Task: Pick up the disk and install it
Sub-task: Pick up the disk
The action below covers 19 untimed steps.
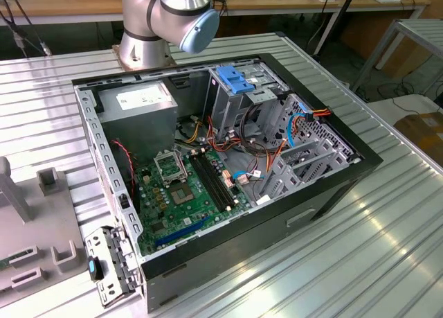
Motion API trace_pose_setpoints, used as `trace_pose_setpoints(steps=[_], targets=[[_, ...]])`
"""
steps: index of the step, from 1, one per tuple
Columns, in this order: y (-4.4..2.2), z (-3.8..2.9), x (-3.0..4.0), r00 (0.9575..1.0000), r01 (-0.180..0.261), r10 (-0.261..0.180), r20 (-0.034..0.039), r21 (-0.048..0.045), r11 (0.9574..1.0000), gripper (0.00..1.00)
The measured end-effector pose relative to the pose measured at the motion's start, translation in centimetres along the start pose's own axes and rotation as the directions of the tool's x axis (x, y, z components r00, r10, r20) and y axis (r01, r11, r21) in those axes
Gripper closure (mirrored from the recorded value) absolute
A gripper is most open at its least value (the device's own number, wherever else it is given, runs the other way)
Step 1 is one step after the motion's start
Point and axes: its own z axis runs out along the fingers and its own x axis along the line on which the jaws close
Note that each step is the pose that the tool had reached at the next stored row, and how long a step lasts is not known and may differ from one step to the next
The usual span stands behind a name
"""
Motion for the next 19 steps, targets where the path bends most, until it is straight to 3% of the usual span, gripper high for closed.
trace_pose_setpoints(steps=[19], targets=[[0.02,-3.09,-0.05,1.0,0.0,0.0,-0.0015,-0.0101,0.9999,0.63]])
